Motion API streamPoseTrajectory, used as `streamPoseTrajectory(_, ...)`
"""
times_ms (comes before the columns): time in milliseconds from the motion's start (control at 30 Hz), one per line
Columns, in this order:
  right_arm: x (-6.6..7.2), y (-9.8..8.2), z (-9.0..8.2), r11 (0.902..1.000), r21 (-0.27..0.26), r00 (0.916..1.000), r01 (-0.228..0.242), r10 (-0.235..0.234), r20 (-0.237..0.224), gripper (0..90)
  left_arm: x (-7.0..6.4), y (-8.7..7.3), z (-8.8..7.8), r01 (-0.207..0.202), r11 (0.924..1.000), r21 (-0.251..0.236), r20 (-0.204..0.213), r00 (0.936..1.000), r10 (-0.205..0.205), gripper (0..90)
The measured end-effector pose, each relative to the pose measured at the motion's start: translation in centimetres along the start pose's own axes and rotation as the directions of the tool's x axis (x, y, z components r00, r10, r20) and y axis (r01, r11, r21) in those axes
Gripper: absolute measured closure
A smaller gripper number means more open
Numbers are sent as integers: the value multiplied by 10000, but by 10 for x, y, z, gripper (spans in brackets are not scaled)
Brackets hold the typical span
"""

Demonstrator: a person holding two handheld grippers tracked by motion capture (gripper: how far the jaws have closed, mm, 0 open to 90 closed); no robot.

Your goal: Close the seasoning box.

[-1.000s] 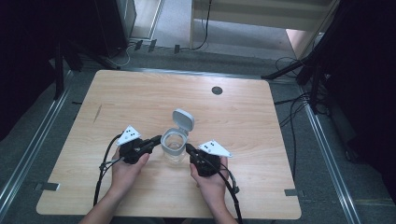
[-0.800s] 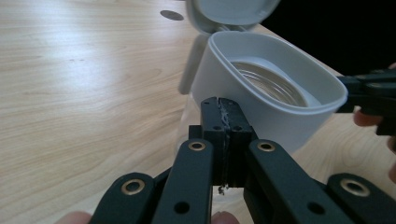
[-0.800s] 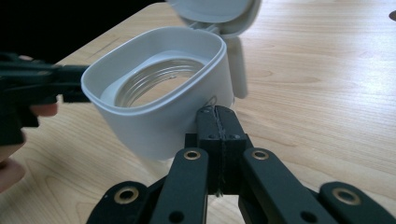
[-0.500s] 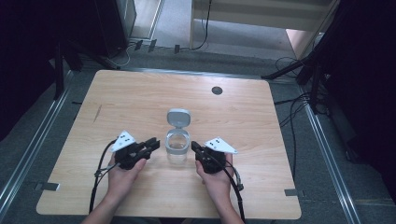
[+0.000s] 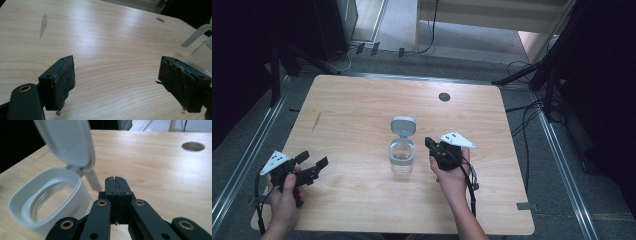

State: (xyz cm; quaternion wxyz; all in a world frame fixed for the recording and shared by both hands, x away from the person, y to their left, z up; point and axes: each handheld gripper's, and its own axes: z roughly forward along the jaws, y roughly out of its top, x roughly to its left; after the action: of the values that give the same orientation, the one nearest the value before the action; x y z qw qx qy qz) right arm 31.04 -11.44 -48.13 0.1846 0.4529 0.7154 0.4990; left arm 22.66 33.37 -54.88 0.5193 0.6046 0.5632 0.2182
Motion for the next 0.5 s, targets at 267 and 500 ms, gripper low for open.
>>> streamPoseTrajectory(267,-7,33,15,9998,-11,9998,-182,182,26,900,-7,-3,10,-424,9988,253,-419,9982,435,139)
streamPoseTrajectory(500,-3,50,30,9999,-28,9998,-158,157,-127,900,-6,-2,11,-252,9994,252,-323,9991,260,139)
